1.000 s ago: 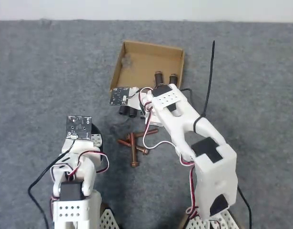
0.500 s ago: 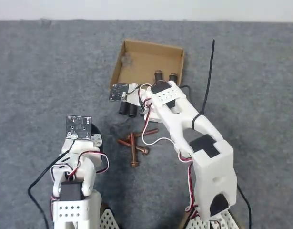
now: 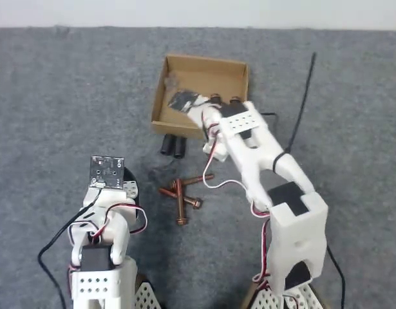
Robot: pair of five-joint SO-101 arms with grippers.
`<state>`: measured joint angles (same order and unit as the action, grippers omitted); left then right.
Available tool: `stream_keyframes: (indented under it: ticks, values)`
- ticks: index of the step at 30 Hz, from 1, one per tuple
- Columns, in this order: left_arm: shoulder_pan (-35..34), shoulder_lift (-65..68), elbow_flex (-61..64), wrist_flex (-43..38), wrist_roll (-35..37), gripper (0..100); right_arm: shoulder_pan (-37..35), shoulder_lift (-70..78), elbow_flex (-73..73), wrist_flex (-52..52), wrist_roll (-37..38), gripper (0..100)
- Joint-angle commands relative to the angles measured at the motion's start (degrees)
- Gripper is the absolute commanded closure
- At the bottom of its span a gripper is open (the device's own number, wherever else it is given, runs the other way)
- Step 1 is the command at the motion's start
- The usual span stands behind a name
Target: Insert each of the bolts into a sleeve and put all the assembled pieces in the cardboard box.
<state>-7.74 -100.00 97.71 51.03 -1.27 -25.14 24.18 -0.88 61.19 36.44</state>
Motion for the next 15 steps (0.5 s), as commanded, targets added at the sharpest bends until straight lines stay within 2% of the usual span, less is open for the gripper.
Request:
stream_keyframes:
  ticks: [1, 15]
  values:
    - [0.26, -1.05, -1.01, -0.26, -0.44, 99, 3.47, -6.20, -2.20, 2.42, -5.63, 99.1]
    - [0.18, -1.05, -1.01, -1.93, -0.44, 99, 9.19, -6.29, -2.02, 15.96, -19.16, 99.1]
